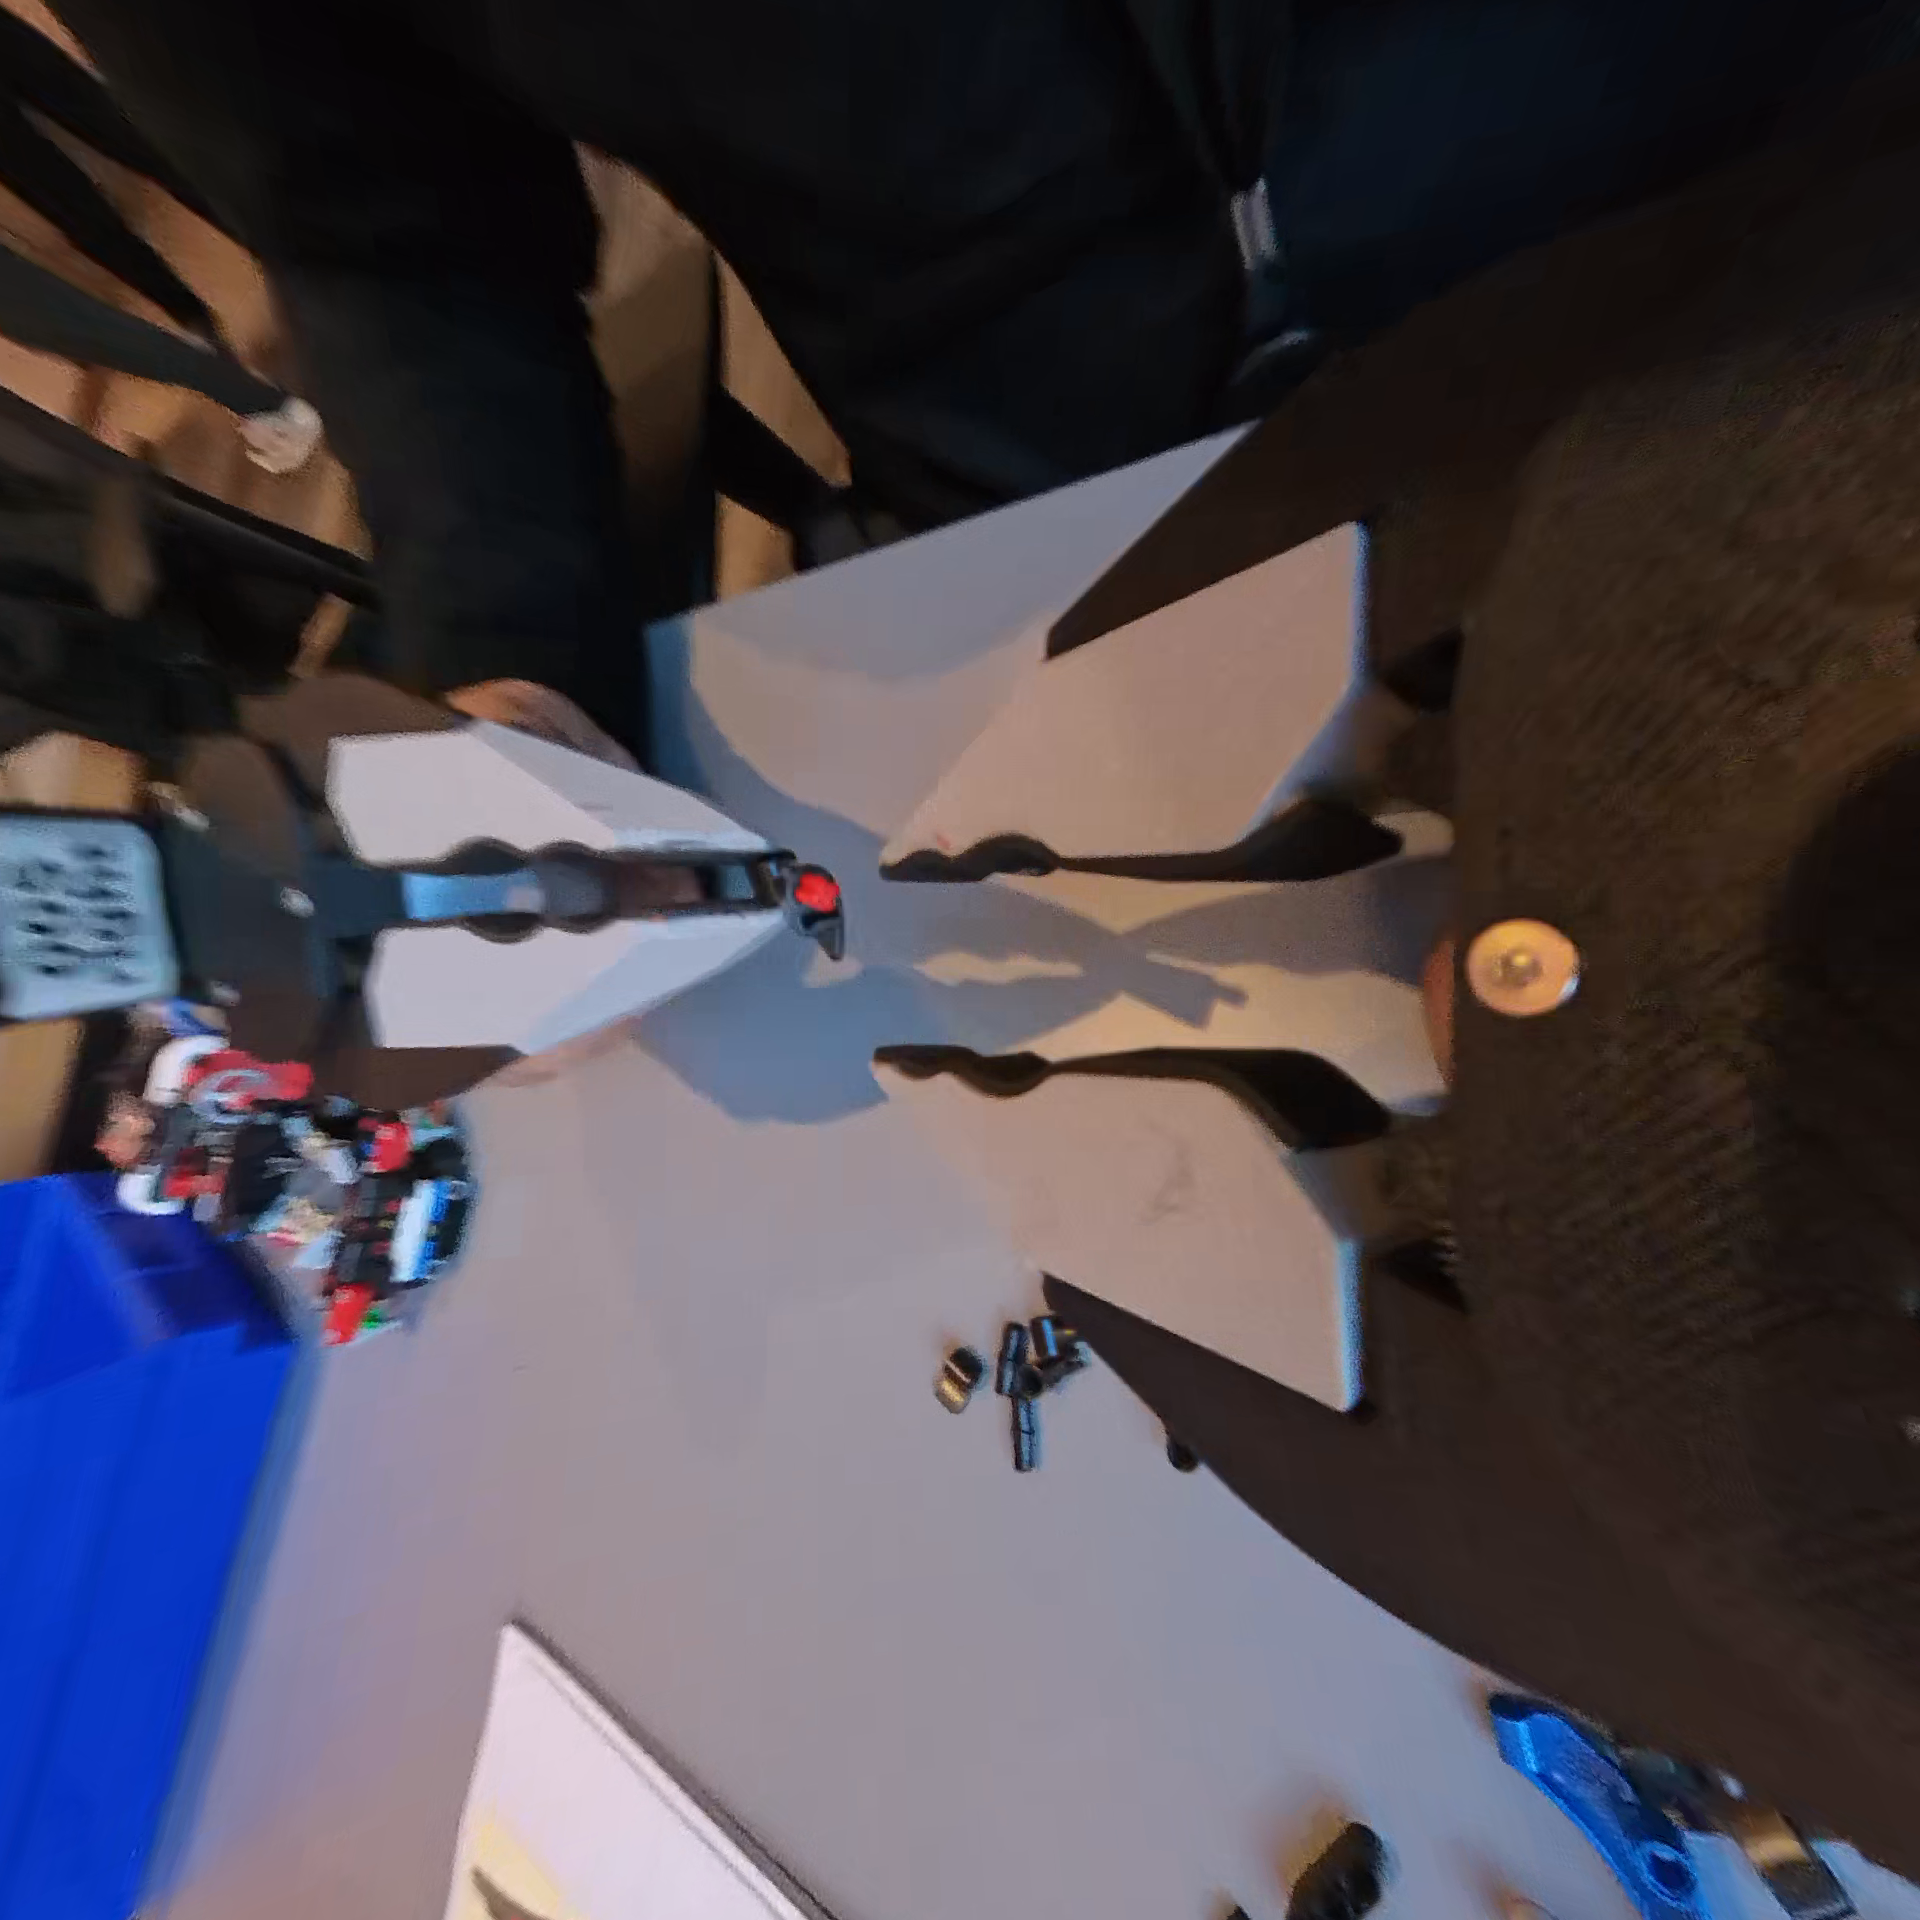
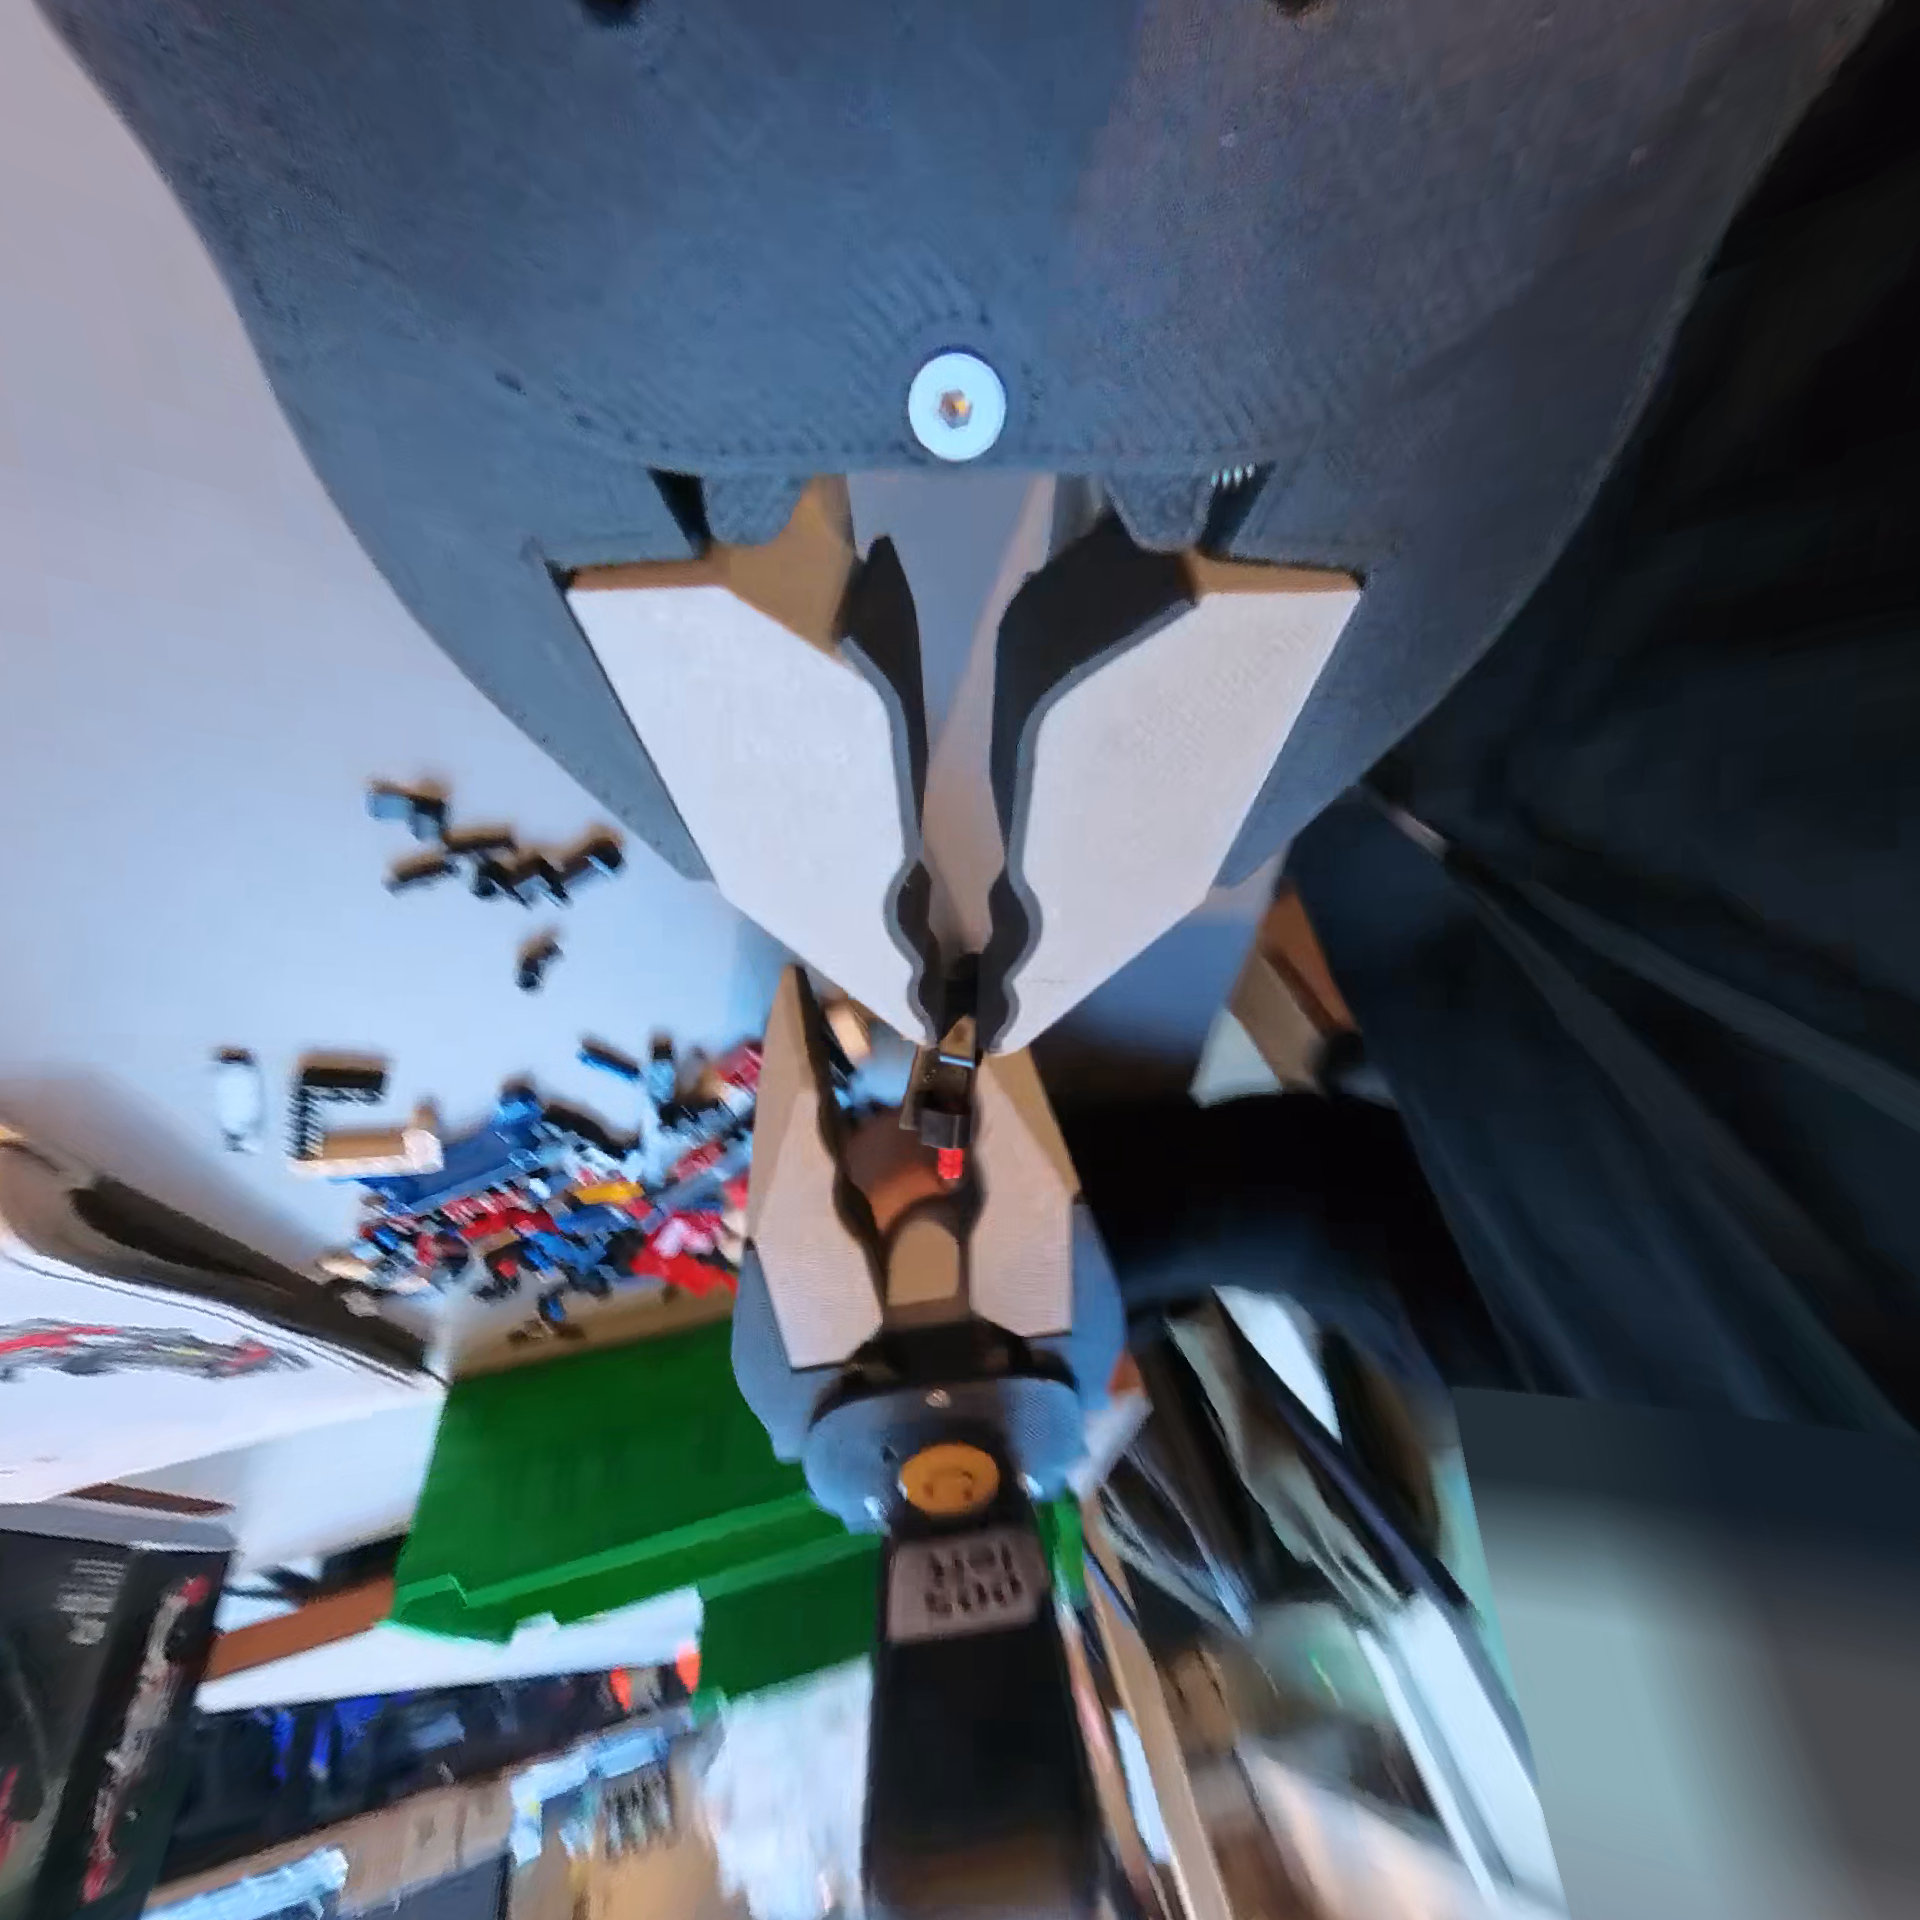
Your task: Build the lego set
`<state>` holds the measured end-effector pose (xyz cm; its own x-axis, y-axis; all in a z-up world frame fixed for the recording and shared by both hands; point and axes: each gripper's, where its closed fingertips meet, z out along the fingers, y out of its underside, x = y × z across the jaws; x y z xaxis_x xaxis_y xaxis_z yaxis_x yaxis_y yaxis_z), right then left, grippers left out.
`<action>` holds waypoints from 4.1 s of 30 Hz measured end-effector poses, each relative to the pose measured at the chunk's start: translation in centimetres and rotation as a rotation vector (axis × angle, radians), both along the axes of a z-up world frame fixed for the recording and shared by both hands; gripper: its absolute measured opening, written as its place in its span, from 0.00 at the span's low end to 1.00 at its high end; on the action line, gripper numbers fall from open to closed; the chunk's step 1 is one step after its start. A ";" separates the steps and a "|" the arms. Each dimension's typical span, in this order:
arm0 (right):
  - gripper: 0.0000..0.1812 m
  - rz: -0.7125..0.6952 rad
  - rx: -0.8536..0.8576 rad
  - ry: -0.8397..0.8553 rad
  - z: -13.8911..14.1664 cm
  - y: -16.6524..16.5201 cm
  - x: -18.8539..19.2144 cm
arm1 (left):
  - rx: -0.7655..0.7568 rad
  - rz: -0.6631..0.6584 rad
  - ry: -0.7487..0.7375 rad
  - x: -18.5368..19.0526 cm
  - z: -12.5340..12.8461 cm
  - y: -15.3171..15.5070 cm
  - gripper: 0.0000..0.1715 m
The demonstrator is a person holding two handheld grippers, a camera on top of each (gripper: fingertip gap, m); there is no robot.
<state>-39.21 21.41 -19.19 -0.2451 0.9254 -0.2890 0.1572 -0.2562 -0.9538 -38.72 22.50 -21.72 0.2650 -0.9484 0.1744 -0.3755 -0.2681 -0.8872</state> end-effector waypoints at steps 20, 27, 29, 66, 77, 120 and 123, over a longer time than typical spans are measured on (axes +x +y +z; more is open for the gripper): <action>0.01 0.296 -0.324 0.173 2.8 -0.5 -2.3 | 0.021 -0.048 -0.293 -1.5 5.6 -1.1 0.05; 0.02 0.319 -0.353 0.186 3.0 -0.5 -2.5 | 0.001 -0.049 -0.317 -1.6 5.8 -0.9 0.06; 0.01 0.322 -0.363 0.193 3.0 -0.4 -2.4 | -0.004 -0.043 -0.306 -1.6 5.5 -0.8 0.08; 0.01 -0.282 0.269 -0.190 -2.9 6.1 -3.4 | -0.090 0.292 -0.080 -4.2 0.2 4.9 0.15; 0.01 -0.231 0.313 -0.342 -5.4 6.3 -2.0 | -0.120 0.324 0.026 -5.2 -1.4 5.2 0.13; 0.02 0.138 0.417 -0.532 -9.5 1.6 0.2 | -0.082 -0.017 0.345 -2.1 -7.0 -0.1 0.00; 0.02 0.142 0.422 -0.534 -9.5 1.6 0.2 | -0.074 -0.022 0.363 -2.1 -7.1 -0.1 0.00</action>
